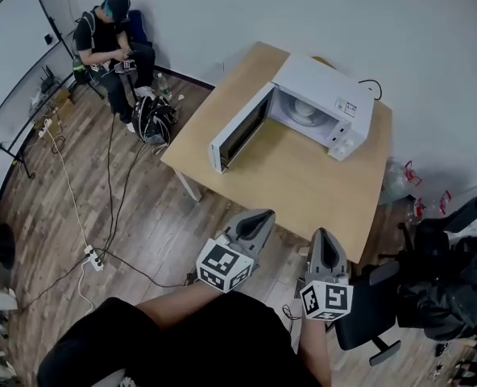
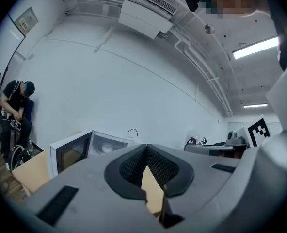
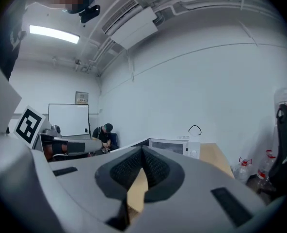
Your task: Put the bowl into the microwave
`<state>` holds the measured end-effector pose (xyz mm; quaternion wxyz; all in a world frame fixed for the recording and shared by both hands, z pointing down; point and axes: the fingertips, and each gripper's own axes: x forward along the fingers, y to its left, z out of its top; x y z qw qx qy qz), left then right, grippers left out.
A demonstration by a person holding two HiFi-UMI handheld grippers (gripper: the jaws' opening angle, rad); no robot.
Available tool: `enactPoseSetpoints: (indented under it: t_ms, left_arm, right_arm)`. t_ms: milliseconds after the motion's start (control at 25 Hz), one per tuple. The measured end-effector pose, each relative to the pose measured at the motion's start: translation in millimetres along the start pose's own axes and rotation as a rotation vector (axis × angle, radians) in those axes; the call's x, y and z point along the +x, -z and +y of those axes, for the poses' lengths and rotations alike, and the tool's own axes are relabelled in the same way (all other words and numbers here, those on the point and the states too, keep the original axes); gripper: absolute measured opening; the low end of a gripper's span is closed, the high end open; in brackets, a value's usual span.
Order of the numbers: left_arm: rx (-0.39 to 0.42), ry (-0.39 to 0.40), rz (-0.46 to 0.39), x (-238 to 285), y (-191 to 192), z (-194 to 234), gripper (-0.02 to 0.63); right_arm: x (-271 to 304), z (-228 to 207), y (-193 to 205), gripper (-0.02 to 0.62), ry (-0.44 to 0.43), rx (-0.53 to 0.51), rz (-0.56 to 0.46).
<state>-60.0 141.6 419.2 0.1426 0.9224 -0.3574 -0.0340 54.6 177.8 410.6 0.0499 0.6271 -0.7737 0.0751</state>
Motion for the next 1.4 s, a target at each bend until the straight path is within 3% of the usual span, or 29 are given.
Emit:
enactPoseSetpoints:
  t_ms: [160, 280, 480, 720, 1160, 1400]
  left_arm:
    - [0.027, -0.022, 0.01, -16, 12, -31, 0.012]
    - [0.068, -0.059, 0.02, -33, 20, -47, 0.012]
    - [0.07, -0.078, 0.013, -58, 28, -67, 0.012]
    - [0.103, -0.099, -0.008, -83, 25, -82, 0.012]
    - [0.139, -0.076, -0.026, -87, 25, -107, 0.012]
    - [0.115, -0.054, -0.013, -83, 25, -114, 0.012]
  right_arm:
    - [-38, 1, 12, 0.06, -0.001, 0.014, -0.006]
    - [-66, -2, 19, 0.06, 0.025, -0.015, -0.012]
    - [-105, -4, 21, 0.06, 0.064, -0.061, -0.062]
    - [-133, -2, 38, 0.06, 0.086, -0.021, -0.045]
    - [-165, -24, 38, 0.06, 0.13, -0.072, -0.04]
    - [-171, -27, 30, 0.06, 0.133, -0.083, -0.047]
